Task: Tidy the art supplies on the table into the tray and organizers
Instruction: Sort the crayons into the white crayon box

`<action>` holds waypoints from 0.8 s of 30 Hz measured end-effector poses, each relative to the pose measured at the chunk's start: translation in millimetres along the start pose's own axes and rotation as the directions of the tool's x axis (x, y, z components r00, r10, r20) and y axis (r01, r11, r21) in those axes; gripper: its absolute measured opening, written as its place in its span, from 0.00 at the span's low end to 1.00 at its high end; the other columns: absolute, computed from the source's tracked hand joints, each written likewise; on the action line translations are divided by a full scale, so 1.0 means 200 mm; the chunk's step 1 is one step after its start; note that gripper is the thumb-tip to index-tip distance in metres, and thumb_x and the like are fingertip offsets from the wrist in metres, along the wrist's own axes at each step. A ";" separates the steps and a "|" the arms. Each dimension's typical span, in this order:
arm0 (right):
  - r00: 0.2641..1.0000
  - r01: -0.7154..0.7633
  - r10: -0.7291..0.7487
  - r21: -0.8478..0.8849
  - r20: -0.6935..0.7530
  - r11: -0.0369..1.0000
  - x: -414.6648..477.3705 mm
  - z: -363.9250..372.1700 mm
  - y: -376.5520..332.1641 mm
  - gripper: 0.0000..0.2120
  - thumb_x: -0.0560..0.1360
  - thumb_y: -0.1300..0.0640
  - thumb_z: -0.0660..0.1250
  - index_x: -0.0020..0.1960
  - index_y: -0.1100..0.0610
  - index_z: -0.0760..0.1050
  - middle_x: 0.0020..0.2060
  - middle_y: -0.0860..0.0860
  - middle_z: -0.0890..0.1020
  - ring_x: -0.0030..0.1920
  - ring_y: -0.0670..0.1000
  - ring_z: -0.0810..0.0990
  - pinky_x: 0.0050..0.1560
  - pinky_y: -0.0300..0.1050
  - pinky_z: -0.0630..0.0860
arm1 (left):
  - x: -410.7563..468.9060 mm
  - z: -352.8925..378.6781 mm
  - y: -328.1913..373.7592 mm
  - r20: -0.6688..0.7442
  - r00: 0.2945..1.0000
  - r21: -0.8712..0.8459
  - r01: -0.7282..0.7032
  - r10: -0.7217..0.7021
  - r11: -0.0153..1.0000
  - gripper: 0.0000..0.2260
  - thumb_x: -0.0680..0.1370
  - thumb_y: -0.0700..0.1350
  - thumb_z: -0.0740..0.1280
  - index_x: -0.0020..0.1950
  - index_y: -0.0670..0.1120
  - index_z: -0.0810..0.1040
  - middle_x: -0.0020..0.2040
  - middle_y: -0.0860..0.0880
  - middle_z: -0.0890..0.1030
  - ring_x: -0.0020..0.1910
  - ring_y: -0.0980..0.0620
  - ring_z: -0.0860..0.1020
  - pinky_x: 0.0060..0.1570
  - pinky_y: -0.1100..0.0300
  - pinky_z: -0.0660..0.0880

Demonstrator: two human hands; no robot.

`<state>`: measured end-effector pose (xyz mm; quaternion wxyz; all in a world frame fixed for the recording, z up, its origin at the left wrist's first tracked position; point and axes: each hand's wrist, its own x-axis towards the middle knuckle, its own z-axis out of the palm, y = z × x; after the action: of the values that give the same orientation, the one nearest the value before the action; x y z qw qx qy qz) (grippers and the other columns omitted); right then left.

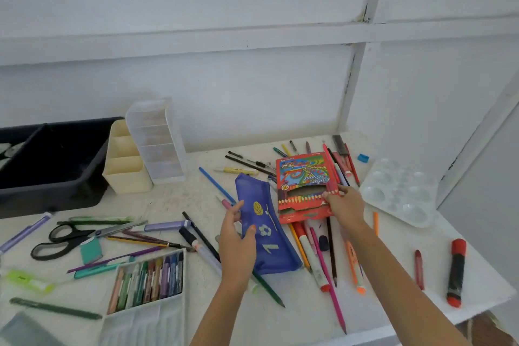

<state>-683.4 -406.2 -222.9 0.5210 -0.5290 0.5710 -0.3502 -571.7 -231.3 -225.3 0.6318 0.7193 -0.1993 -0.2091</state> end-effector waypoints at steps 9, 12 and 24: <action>0.991 -0.051 0.011 0.302 0.133 0.952 -0.11 0.09 -0.11 0.18 0.77 0.66 0.63 0.66 0.59 0.66 0.47 0.54 0.78 0.43 0.52 0.80 0.37 0.44 0.77 | 0.06 -0.23 0.09 -0.170 0.985 -0.235 -0.052 0.012 0.971 0.21 0.77 0.33 0.65 0.56 0.60 0.75 0.58 0.50 0.77 0.56 0.50 0.78 0.55 0.45 0.76; 0.955 -0.116 0.022 0.306 0.296 0.945 -0.22 0.22 -0.10 0.17 0.77 0.67 0.63 0.63 0.55 0.68 0.47 0.53 0.79 0.43 0.53 0.81 0.38 0.45 0.77 | 0.07 -0.30 0.12 -0.192 0.980 -0.290 -0.103 0.047 0.952 0.19 0.76 0.33 0.65 0.59 0.56 0.75 0.57 0.50 0.78 0.55 0.48 0.79 0.55 0.45 0.76; 0.723 -0.251 0.007 0.253 0.690 0.934 -0.68 0.71 -0.06 0.19 0.75 0.71 0.63 0.64 0.59 0.70 0.53 0.58 0.81 0.39 0.52 0.82 0.34 0.44 0.81 | 0.00 -0.71 0.03 -0.419 0.904 -0.303 -0.046 -0.089 0.952 0.22 0.76 0.40 0.68 0.67 0.51 0.67 0.57 0.49 0.77 0.48 0.57 0.79 0.37 0.63 0.78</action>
<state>-558.3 -254.5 -210.9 0.7973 -0.4836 0.3101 -0.1851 -493.4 -115.6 -203.3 0.7611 0.6433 -0.0129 -0.0815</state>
